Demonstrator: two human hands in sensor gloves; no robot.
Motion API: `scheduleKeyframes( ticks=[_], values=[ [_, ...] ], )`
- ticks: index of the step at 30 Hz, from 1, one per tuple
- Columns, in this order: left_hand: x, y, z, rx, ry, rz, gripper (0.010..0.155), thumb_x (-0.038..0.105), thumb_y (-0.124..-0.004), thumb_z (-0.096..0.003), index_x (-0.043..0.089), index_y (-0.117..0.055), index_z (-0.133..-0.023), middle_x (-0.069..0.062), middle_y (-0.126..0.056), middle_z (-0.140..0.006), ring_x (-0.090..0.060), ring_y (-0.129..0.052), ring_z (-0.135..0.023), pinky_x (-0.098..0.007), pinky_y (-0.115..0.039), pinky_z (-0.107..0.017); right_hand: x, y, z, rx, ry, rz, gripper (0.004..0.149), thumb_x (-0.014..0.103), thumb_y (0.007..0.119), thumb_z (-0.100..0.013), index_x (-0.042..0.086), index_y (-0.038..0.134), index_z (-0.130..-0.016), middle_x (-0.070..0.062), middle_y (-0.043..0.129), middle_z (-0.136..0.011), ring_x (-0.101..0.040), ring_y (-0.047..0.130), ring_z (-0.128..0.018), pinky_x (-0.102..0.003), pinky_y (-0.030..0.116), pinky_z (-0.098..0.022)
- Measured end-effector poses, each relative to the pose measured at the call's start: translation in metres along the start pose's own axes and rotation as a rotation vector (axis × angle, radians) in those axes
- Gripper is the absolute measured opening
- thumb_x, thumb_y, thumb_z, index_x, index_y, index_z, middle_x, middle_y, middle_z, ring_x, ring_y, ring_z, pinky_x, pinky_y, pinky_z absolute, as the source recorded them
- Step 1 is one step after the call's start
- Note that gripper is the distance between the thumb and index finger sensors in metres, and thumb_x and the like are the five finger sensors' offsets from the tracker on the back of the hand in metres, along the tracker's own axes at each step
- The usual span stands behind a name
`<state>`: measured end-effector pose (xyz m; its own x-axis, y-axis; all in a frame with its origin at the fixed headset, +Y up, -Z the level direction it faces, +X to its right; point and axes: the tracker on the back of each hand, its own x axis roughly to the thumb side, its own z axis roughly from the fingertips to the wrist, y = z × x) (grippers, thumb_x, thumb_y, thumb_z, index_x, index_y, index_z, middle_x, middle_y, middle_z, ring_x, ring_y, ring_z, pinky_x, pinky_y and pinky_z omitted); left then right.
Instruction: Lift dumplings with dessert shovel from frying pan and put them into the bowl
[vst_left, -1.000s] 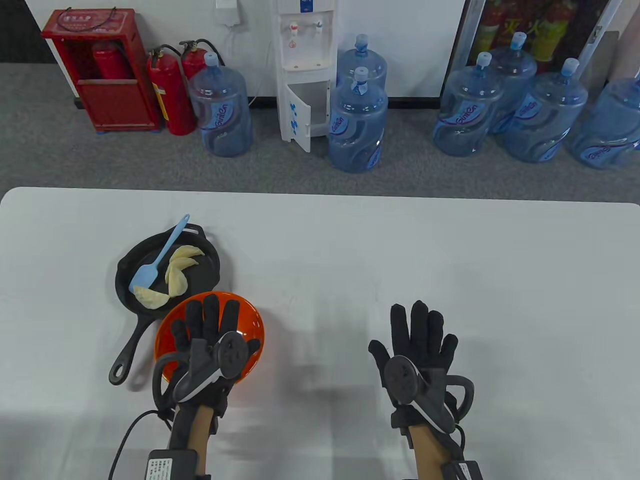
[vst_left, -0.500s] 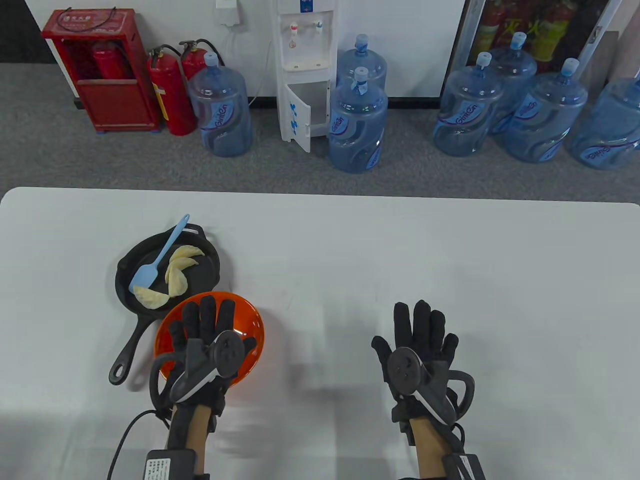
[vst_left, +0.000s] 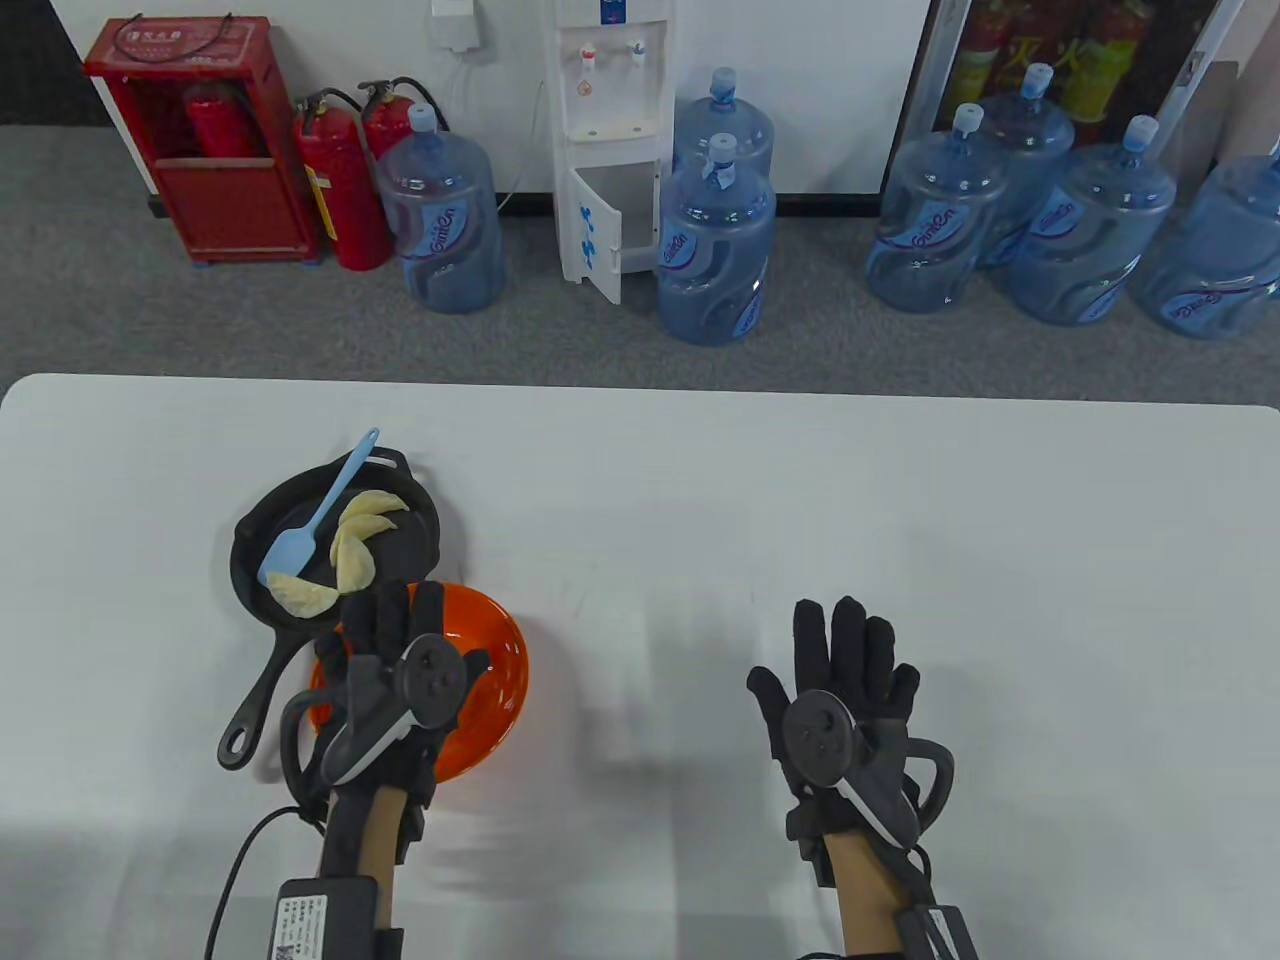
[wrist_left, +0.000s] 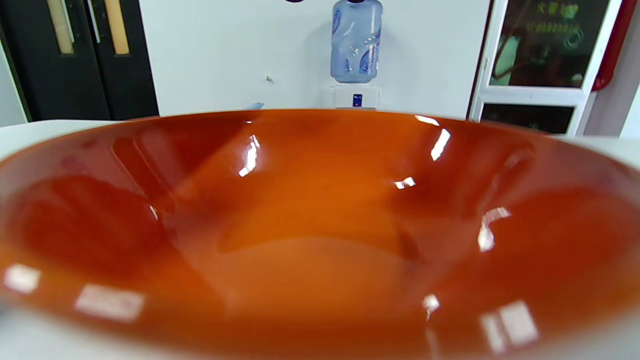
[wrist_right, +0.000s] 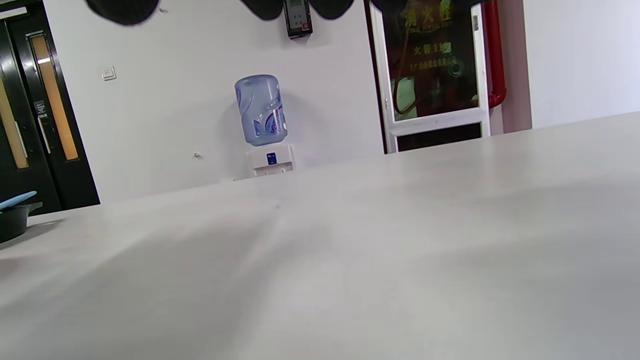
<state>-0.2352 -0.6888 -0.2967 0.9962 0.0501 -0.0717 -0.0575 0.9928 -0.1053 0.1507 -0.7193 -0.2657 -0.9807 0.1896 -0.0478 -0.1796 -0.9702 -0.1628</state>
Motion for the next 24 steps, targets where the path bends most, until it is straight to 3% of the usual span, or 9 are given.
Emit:
scheduleKeyframes(
  ticks=[4, 9, 17, 24],
  values=[
    [-0.035, 0.022, -0.011, -0.038, 0.099, 0.081, 0.079, 0.062, -0.051, -0.0602, 0.020, -0.028, -0.124, -0.017, -0.022, -0.128, -0.050, -0.030, -0.119, -0.068, -0.041, -0.082, -0.001, 0.001, 0.000, 0.006, 0.001, -0.010, 0.078, 0.066, 0.046, -0.064, 0.024, 0.023, -0.126, -0.017, 0.016, -0.129, -0.046, 0.020, -0.116, -0.072, 0.033, -0.077],
    [-0.065, 0.033, -0.013, -0.019, 0.200, 0.049, 0.079, 0.059, -0.058, -0.0601, 0.014, -0.039, -0.122, -0.016, -0.043, -0.126, -0.044, -0.059, -0.117, -0.063, -0.054, -0.081, -0.003, 0.001, 0.000, 0.011, 0.011, -0.008, 0.078, 0.066, 0.047, -0.065, 0.023, 0.023, -0.126, -0.017, 0.016, -0.129, -0.046, 0.021, -0.116, -0.072, 0.034, -0.077],
    [-0.086, 0.008, -0.018, -0.095, 0.286, 0.008, 0.070, 0.052, -0.070, -0.0593, 0.014, -0.054, -0.116, -0.012, -0.067, -0.112, -0.032, -0.085, -0.097, -0.055, -0.068, -0.076, -0.003, 0.001, 0.000, 0.017, 0.006, 0.005, 0.079, 0.066, 0.047, -0.065, 0.023, 0.023, -0.126, -0.018, 0.017, -0.129, -0.046, 0.021, -0.116, -0.072, 0.034, -0.077],
    [-0.085, -0.009, -0.025, -0.173, 0.313, -0.003, 0.066, 0.050, -0.074, -0.0582, 0.015, -0.061, -0.113, -0.005, -0.078, -0.102, -0.026, -0.094, -0.085, -0.053, -0.073, -0.073, -0.003, 0.001, 0.001, 0.024, 0.011, 0.015, 0.079, 0.066, 0.047, -0.065, 0.023, 0.023, -0.126, -0.018, 0.017, -0.129, -0.046, 0.022, -0.115, -0.072, 0.035, -0.077]
  ],
)
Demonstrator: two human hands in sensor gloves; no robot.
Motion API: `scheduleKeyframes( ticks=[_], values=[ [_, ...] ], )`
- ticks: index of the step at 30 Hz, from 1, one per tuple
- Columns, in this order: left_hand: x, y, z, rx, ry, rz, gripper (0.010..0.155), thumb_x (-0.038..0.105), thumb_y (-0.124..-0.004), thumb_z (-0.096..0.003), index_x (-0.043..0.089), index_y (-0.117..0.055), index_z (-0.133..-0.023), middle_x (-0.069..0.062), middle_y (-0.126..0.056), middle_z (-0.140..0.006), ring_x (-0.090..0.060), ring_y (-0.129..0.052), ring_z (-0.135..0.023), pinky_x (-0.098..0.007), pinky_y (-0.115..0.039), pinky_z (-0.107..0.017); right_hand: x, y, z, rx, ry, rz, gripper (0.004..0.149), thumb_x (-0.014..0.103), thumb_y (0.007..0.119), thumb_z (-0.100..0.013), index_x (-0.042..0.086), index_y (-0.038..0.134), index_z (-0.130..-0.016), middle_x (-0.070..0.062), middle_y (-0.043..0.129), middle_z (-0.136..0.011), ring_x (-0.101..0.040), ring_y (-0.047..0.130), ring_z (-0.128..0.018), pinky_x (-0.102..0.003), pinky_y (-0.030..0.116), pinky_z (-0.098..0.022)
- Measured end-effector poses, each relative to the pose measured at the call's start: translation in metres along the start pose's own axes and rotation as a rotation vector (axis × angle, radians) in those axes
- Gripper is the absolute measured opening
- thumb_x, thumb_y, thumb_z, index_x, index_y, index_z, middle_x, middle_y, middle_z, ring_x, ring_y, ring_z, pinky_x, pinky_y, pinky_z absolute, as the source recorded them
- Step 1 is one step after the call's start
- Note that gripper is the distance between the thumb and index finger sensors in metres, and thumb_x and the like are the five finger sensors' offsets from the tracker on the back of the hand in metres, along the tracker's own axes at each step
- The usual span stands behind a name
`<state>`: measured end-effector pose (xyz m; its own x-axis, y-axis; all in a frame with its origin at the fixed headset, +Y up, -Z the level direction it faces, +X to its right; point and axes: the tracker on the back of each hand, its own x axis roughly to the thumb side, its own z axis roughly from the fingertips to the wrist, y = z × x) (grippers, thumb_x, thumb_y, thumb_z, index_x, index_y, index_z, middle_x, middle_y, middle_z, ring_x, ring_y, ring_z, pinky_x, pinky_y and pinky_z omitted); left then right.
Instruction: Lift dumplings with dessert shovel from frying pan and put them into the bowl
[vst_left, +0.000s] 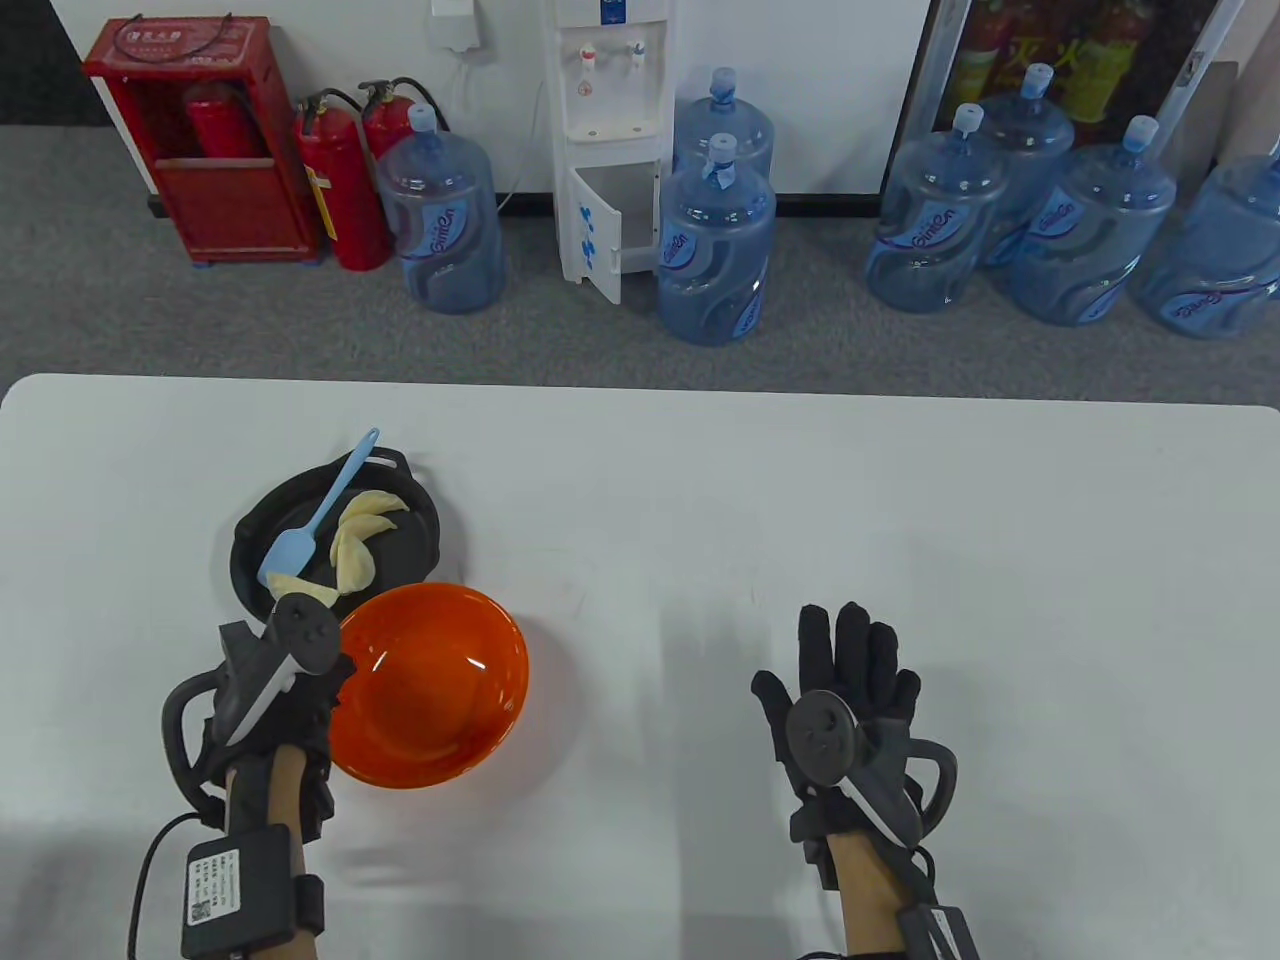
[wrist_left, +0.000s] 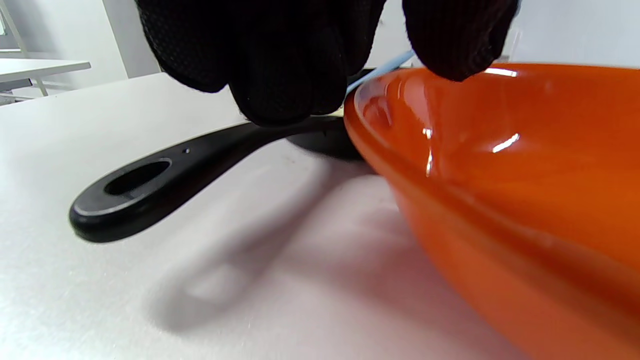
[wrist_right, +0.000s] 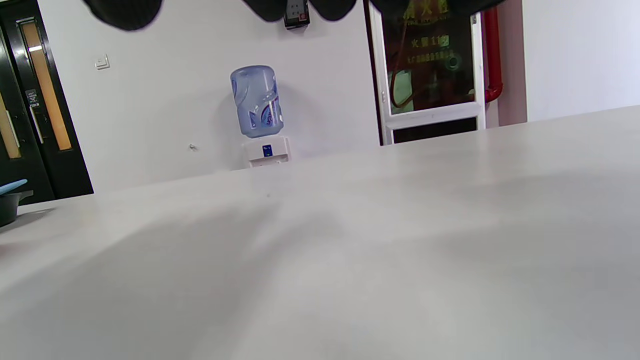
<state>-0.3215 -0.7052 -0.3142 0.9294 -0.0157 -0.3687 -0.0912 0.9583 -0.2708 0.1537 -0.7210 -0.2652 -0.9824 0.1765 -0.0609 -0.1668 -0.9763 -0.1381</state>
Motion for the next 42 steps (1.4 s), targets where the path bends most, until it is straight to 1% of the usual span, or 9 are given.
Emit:
scheduleKeyframes(
  ticks=[4, 8, 17, 19, 22, 27, 32, 37, 42],
  values=[
    [0.004, -0.006, -0.003, -0.009, 0.030, -0.034, 0.062, 0.048, -0.076, -0.0580, 0.015, -0.067, -0.109, -0.003, -0.086, -0.094, -0.022, -0.099, -0.074, -0.052, -0.078, -0.068, -0.001, 0.000, 0.000, -0.003, 0.003, -0.002, 0.079, 0.066, 0.047, -0.065, 0.022, 0.023, -0.126, -0.018, 0.017, -0.129, -0.047, 0.022, -0.115, -0.072, 0.035, -0.077],
    [0.003, -0.012, -0.008, -0.052, 0.059, -0.054, 0.056, 0.046, -0.077, -0.0583, 0.014, -0.073, -0.104, 0.004, -0.093, -0.081, -0.016, -0.105, -0.059, -0.048, -0.084, -0.061, -0.001, 0.000, 0.000, -0.001, 0.004, -0.006, 0.079, 0.066, 0.048, -0.065, 0.022, 0.023, -0.126, -0.018, 0.017, -0.129, -0.046, 0.022, -0.115, -0.072, 0.035, -0.077],
    [0.001, -0.013, -0.006, -0.031, 0.035, 0.039, 0.048, 0.038, -0.077, -0.0589, 0.009, -0.079, -0.097, 0.005, -0.096, -0.072, -0.013, -0.107, -0.044, -0.045, -0.088, -0.051, -0.002, 0.001, 0.000, 0.004, 0.006, -0.016, 0.079, 0.065, 0.048, -0.065, 0.021, 0.024, -0.126, -0.019, 0.018, -0.129, -0.047, 0.023, -0.115, -0.072, 0.036, -0.077],
    [0.001, -0.009, -0.004, -0.025, 0.001, 0.090, 0.046, 0.037, -0.077, -0.0593, 0.008, -0.079, -0.096, 0.004, -0.096, -0.072, -0.014, -0.107, -0.042, -0.045, -0.089, -0.050, -0.002, 0.001, 0.000, 0.009, 0.007, -0.028, 0.079, 0.065, 0.048, -0.065, 0.021, 0.024, -0.126, -0.019, 0.019, -0.129, -0.047, 0.024, -0.115, -0.071, 0.037, -0.077],
    [0.003, -0.003, 0.001, 0.012, -0.025, 0.091, 0.045, 0.035, -0.077, -0.0591, 0.007, -0.080, -0.095, 0.003, -0.097, -0.071, -0.014, -0.108, -0.042, -0.045, -0.089, -0.050, -0.003, 0.002, -0.001, 0.021, 0.009, -0.054, 0.078, 0.066, 0.048, -0.065, 0.021, 0.026, -0.126, -0.019, 0.023, -0.129, -0.045, 0.029, -0.116, -0.071, 0.041, -0.077],
    [0.014, 0.009, 0.011, 0.044, -0.080, 0.066, 0.045, 0.035, -0.078, -0.0588, 0.009, -0.081, -0.095, 0.003, -0.098, -0.071, -0.014, -0.108, -0.042, -0.045, -0.090, -0.051, -0.009, 0.004, -0.001, 0.070, 0.039, -0.228, 0.078, 0.066, 0.049, -0.065, 0.021, 0.028, -0.126, -0.020, 0.029, -0.129, -0.045, 0.036, -0.116, -0.068, 0.048, -0.077],
    [0.033, 0.024, 0.024, 0.091, -0.167, 0.086, 0.045, 0.035, -0.078, -0.0590, 0.009, -0.081, -0.095, 0.003, -0.098, -0.071, -0.014, -0.108, -0.042, -0.045, -0.090, -0.051, -0.011, 0.002, -0.001, 0.072, 0.023, -0.310, 0.077, 0.066, 0.049, -0.065, 0.021, 0.030, -0.126, -0.020, 0.032, -0.129, -0.045, 0.039, -0.115, -0.067, 0.051, -0.076],
    [0.058, 0.038, 0.043, 0.159, -0.247, 0.056, 0.045, 0.035, -0.079, -0.0589, 0.009, -0.081, -0.095, 0.003, -0.098, -0.071, -0.014, -0.108, -0.042, -0.044, -0.090, -0.051, 0.001, -0.004, 0.003, 0.066, -0.036, -0.431, 0.078, 0.065, 0.050, -0.065, 0.020, 0.031, -0.126, -0.020, 0.033, -0.128, -0.045, 0.041, -0.115, -0.066, 0.053, -0.077],
    [0.084, 0.044, 0.061, 0.186, -0.338, 0.057, 0.044, 0.036, -0.079, -0.0588, 0.010, -0.081, -0.094, 0.003, -0.098, -0.070, -0.013, -0.109, -0.042, -0.044, -0.090, -0.052, 0.017, -0.008, 0.009, 0.081, -0.107, -0.516, 0.077, 0.065, 0.053, -0.065, 0.022, 0.034, -0.125, -0.019, 0.043, -0.127, -0.043, 0.054, -0.112, -0.058, 0.062, -0.076]
  ],
)
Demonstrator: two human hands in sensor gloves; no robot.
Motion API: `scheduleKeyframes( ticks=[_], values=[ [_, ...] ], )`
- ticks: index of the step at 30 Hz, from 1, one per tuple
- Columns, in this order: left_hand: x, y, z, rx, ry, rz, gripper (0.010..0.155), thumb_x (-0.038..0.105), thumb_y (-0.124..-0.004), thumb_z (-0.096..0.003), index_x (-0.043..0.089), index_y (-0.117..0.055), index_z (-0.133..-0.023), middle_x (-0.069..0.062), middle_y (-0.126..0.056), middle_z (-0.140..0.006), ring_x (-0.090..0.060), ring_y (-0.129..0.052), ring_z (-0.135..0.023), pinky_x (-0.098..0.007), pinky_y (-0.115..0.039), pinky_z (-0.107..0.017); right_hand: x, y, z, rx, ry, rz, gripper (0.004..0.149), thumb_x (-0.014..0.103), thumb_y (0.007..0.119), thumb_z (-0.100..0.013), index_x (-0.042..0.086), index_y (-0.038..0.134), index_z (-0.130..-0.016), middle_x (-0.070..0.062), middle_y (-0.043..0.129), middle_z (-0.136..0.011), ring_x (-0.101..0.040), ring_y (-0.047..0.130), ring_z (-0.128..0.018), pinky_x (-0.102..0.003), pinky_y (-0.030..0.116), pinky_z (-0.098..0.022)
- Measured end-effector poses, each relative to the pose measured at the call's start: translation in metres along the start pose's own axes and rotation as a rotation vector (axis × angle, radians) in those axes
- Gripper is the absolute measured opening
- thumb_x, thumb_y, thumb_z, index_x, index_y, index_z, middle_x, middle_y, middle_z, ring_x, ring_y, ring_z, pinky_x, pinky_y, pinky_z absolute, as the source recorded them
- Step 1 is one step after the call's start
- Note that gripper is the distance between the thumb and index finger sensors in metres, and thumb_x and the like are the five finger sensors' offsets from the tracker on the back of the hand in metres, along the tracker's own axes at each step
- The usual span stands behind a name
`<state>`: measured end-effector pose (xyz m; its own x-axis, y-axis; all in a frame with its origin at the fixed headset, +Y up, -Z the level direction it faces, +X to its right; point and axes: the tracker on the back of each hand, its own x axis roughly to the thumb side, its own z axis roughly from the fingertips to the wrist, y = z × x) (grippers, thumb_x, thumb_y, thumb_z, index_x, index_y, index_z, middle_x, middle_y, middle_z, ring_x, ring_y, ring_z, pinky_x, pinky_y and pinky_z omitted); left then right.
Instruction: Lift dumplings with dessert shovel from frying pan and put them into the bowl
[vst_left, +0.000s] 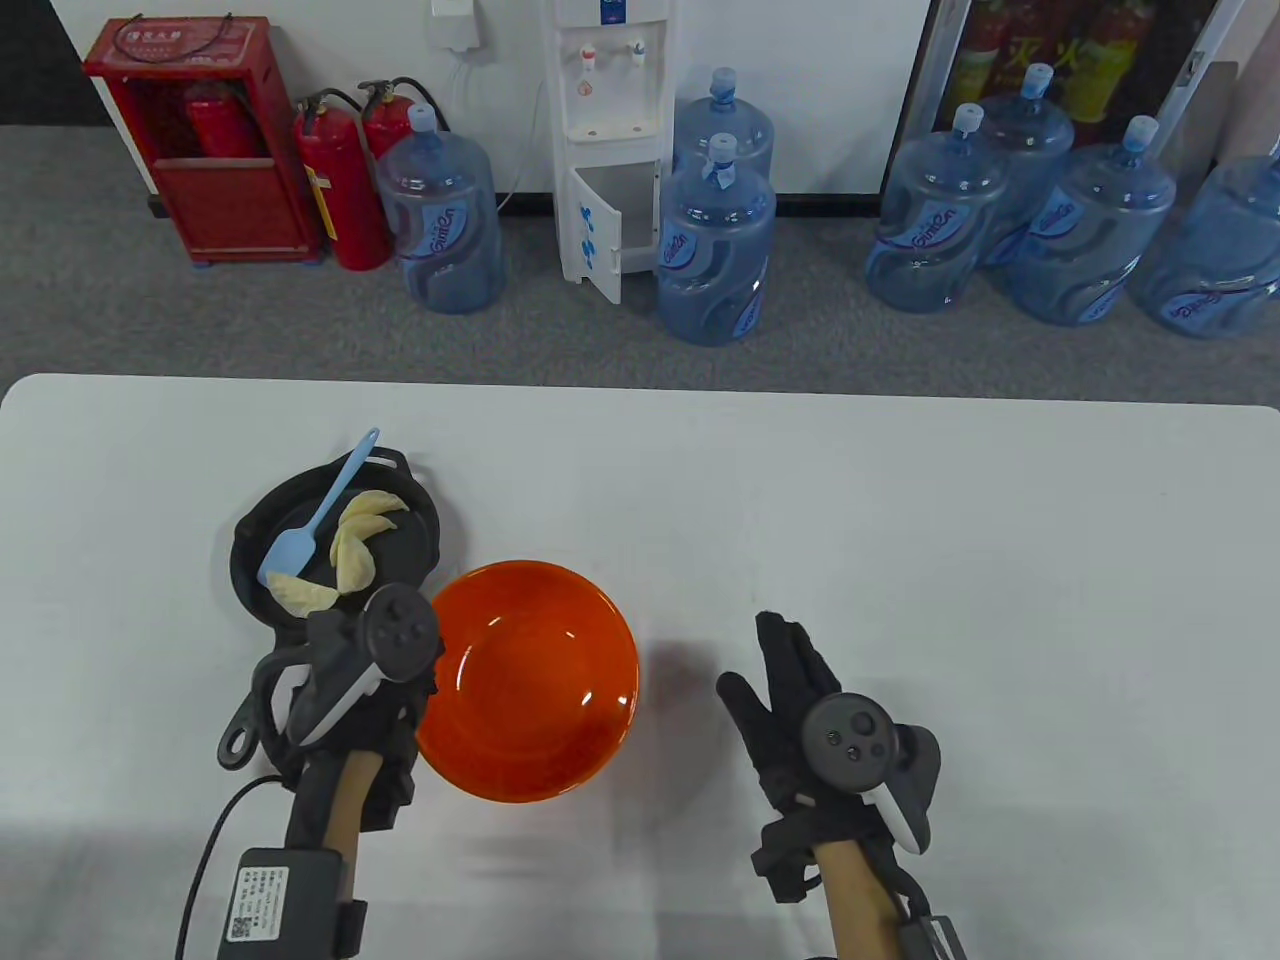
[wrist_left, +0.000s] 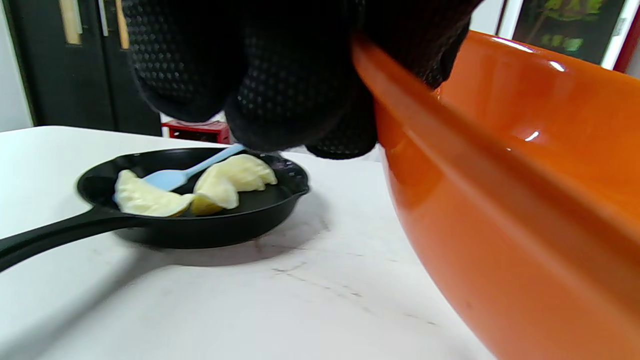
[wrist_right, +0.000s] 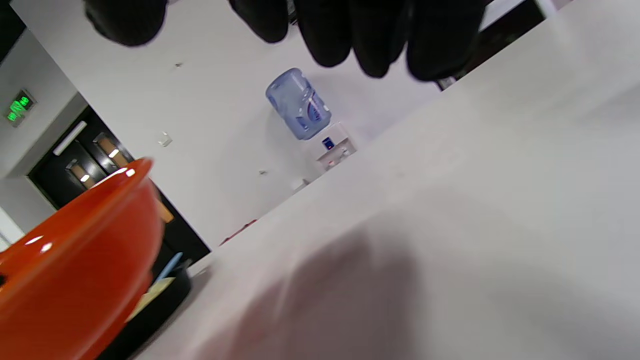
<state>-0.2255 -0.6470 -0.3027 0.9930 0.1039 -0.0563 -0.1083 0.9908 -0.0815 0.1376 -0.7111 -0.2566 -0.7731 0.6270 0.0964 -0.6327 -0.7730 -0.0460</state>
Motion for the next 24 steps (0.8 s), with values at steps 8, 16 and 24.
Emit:
scheduleKeyframes(
  ticks=[8, 16, 24],
  values=[
    [0.041, 0.003, 0.013, 0.004, -0.107, 0.025, 0.044, 0.036, -0.079, -0.0590, 0.010, -0.081, -0.095, 0.003, -0.098, -0.071, -0.014, -0.108, -0.043, -0.044, -0.090, -0.052, 0.010, 0.012, 0.001, 0.104, -0.069, -0.120, 0.086, 0.064, 0.056, -0.065, 0.006, 0.032, -0.123, -0.025, 0.047, -0.123, -0.046, 0.064, -0.106, -0.053, 0.068, -0.074],
    [0.053, 0.001, 0.018, -0.033, -0.136, 0.115, 0.044, 0.035, -0.079, -0.0596, 0.009, -0.080, -0.095, 0.002, -0.098, -0.072, -0.014, -0.109, -0.044, -0.044, -0.090, -0.053, 0.012, 0.015, 0.002, 0.057, -0.042, -0.178, 0.078, 0.051, 0.065, -0.067, -0.005, 0.042, -0.116, -0.026, 0.077, -0.102, -0.024, 0.105, -0.067, -0.027, 0.097, -0.045],
    [0.053, -0.012, 0.020, -0.029, -0.145, 0.111, 0.046, 0.037, -0.080, -0.0594, 0.011, -0.079, -0.097, 0.003, -0.097, -0.073, -0.014, -0.108, -0.047, -0.045, -0.089, -0.054, 0.011, 0.013, 0.002, 0.023, -0.009, -0.267, 0.055, 0.033, 0.067, -0.067, -0.004, 0.063, -0.108, -0.024, 0.088, -0.088, -0.024, 0.110, -0.047, -0.022, 0.100, -0.030]
  ],
)
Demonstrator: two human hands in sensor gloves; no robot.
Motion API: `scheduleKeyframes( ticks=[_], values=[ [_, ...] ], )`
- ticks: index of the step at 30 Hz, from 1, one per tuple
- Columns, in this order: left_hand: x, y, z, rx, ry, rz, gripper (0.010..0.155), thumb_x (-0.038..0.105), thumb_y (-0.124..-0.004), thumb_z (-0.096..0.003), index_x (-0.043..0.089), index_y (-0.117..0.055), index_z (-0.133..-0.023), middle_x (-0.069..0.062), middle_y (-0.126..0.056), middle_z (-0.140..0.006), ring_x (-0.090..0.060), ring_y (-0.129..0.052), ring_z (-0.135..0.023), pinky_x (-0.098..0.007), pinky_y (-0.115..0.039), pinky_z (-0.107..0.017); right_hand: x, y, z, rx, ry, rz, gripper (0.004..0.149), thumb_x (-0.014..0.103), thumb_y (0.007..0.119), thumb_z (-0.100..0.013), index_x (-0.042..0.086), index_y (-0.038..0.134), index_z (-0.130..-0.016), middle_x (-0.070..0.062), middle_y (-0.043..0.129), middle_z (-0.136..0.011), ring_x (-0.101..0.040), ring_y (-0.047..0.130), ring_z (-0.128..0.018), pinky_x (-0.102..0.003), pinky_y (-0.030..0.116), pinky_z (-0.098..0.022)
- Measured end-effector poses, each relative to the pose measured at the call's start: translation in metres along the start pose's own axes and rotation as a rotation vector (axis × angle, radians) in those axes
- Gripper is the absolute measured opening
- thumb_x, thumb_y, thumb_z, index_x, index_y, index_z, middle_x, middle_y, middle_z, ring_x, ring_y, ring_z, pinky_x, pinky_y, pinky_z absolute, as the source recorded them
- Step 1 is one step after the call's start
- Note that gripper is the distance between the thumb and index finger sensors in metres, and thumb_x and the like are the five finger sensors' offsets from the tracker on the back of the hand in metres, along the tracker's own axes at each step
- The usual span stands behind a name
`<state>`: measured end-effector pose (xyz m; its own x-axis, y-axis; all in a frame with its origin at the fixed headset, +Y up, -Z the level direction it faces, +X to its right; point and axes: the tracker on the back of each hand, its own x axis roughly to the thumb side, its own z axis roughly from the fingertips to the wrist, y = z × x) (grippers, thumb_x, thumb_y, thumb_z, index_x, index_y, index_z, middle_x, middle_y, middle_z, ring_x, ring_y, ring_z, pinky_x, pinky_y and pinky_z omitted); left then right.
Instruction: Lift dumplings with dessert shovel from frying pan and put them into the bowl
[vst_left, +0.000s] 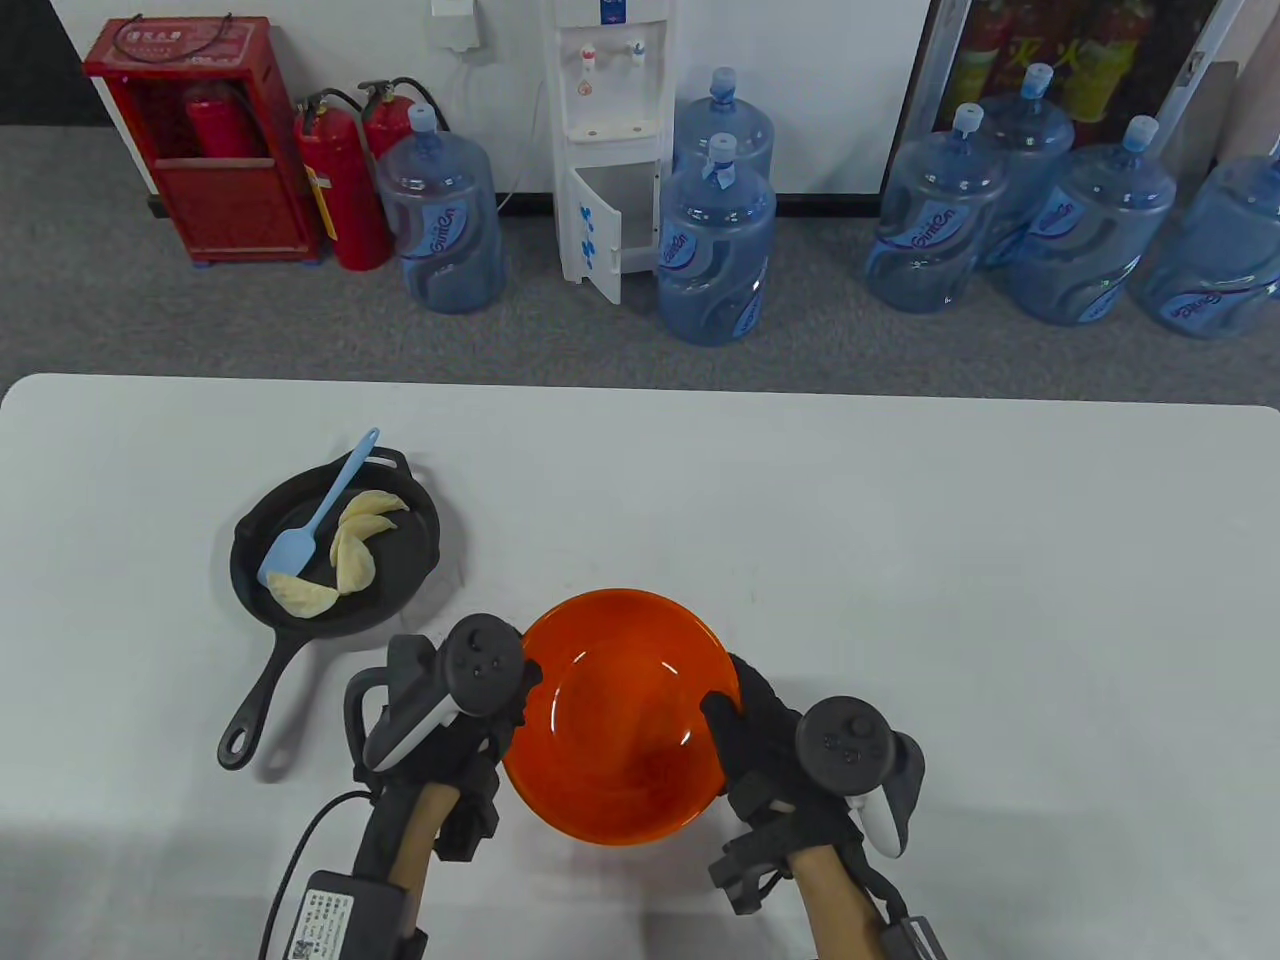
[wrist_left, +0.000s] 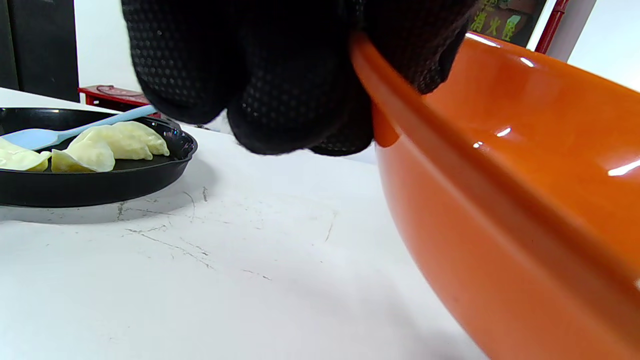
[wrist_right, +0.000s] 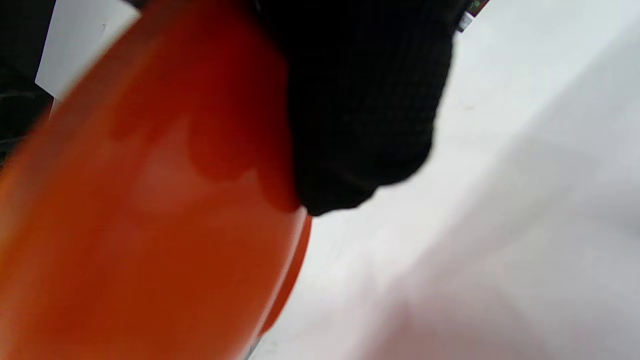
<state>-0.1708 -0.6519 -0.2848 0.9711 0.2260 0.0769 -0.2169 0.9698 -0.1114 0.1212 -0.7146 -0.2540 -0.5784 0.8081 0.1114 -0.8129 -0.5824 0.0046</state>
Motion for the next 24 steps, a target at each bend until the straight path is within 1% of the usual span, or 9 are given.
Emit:
scheduleKeyframes(
  ticks=[2, 4, 8, 12, 16, 20, 21, 22, 24],
  values=[
    [-0.002, -0.001, 0.000, -0.003, -0.008, 0.017, 0.048, 0.039, -0.079, -0.0594, 0.013, -0.077, -0.099, 0.003, -0.096, -0.077, -0.016, -0.108, -0.053, -0.047, -0.087, -0.057, 0.000, -0.001, 0.000, -0.014, 0.001, 0.002, 0.053, 0.033, 0.067, -0.067, -0.003, 0.066, -0.107, -0.024, 0.089, -0.086, -0.024, 0.110, -0.046, -0.022, 0.100, -0.029],
    [-0.005, 0.001, 0.002, -0.012, 0.001, 0.018, 0.051, 0.044, -0.072, -0.0618, 0.014, -0.073, -0.103, 0.000, -0.092, -0.084, -0.021, -0.106, -0.063, -0.050, -0.083, -0.062, -0.001, -0.002, 0.001, -0.021, 0.007, -0.002, 0.053, 0.032, 0.067, -0.067, -0.004, 0.067, -0.106, -0.025, 0.089, -0.085, -0.025, 0.110, -0.045, -0.022, 0.100, -0.028],
    [-0.020, 0.013, 0.009, 0.083, 0.021, -0.007, 0.060, 0.051, -0.063, -0.0626, 0.015, -0.064, -0.111, -0.004, -0.083, -0.099, -0.028, -0.099, -0.082, -0.055, -0.076, -0.070, -0.006, -0.005, -0.001, -0.031, 0.023, 0.022, 0.053, 0.032, 0.067, -0.067, -0.004, 0.068, -0.105, -0.026, 0.090, -0.084, -0.026, 0.110, -0.043, -0.022, 0.100, -0.027],
    [-0.039, 0.016, 0.013, 0.189, 0.025, -0.072, 0.067, 0.053, -0.061, -0.0622, 0.017, -0.053, -0.117, -0.008, -0.069, -0.114, -0.035, -0.086, -0.100, -0.059, -0.067, -0.077, -0.010, -0.006, -0.003, -0.030, 0.042, 0.012, 0.053, 0.032, 0.067, -0.067, -0.004, 0.068, -0.105, -0.026, 0.090, -0.084, -0.026, 0.110, -0.043, -0.023, 0.099, -0.027],
    [-0.058, 0.001, 0.013, 0.199, 0.050, -0.143, 0.070, 0.055, -0.058, -0.0620, 0.019, -0.043, -0.121, -0.009, -0.054, -0.123, -0.039, -0.068, -0.115, -0.060, -0.057, -0.082, -0.013, -0.006, -0.004, -0.023, 0.057, 0.019, 0.053, 0.032, 0.067, -0.067, -0.005, 0.069, -0.105, -0.026, 0.090, -0.084, -0.026, 0.110, -0.043, -0.023, 0.099, -0.027],
    [-0.076, -0.020, 0.009, 0.190, 0.075, -0.162, 0.073, 0.057, -0.055, -0.0612, 0.022, -0.035, -0.122, -0.011, -0.040, -0.127, -0.044, -0.048, -0.120, -0.060, -0.048, -0.083, -0.017, -0.005, -0.005, -0.017, 0.078, 0.025, 0.053, 0.032, 0.067, -0.067, -0.005, 0.069, -0.105, -0.026, 0.090, -0.084, -0.026, 0.110, -0.042, -0.023, 0.099, -0.026],
    [-0.081, -0.026, 0.007, 0.175, 0.081, -0.160, 0.074, 0.059, -0.053, -0.0605, 0.023, -0.034, -0.122, -0.012, -0.037, -0.128, -0.045, -0.045, -0.120, -0.061, -0.046, -0.083, -0.017, -0.005, -0.005, -0.018, 0.080, 0.026, 0.053, 0.032, 0.067, -0.067, -0.004, 0.069, -0.105, -0.026, 0.090, -0.084, -0.026, 0.110, -0.042, -0.023, 0.099, -0.026],
    [-0.087, -0.031, 0.005, 0.122, 0.071, -0.150, 0.076, 0.062, -0.049, -0.0598, 0.024, -0.029, -0.123, -0.014, -0.031, -0.128, -0.046, -0.038, -0.120, -0.062, -0.043, -0.082, -0.018, -0.006, -0.005, -0.021, 0.085, 0.026, 0.053, 0.032, 0.068, -0.067, -0.004, 0.069, -0.104, -0.026, 0.091, -0.083, -0.026, 0.110, -0.042, -0.022, 0.099, -0.026],
    [-0.095, -0.039, 0.004, 0.082, 0.087, -0.119, 0.077, 0.063, -0.047, -0.0593, 0.024, -0.027, -0.123, -0.015, -0.026, -0.128, -0.049, -0.029, -0.118, -0.064, -0.038, -0.082, -0.019, -0.006, -0.005, -0.031, 0.091, 0.029, 0.053, 0.033, 0.068, -0.067, -0.004, 0.069, -0.104, -0.025, 0.091, -0.083, -0.026, 0.110, -0.042, -0.022, 0.099, -0.026]
  ],
)
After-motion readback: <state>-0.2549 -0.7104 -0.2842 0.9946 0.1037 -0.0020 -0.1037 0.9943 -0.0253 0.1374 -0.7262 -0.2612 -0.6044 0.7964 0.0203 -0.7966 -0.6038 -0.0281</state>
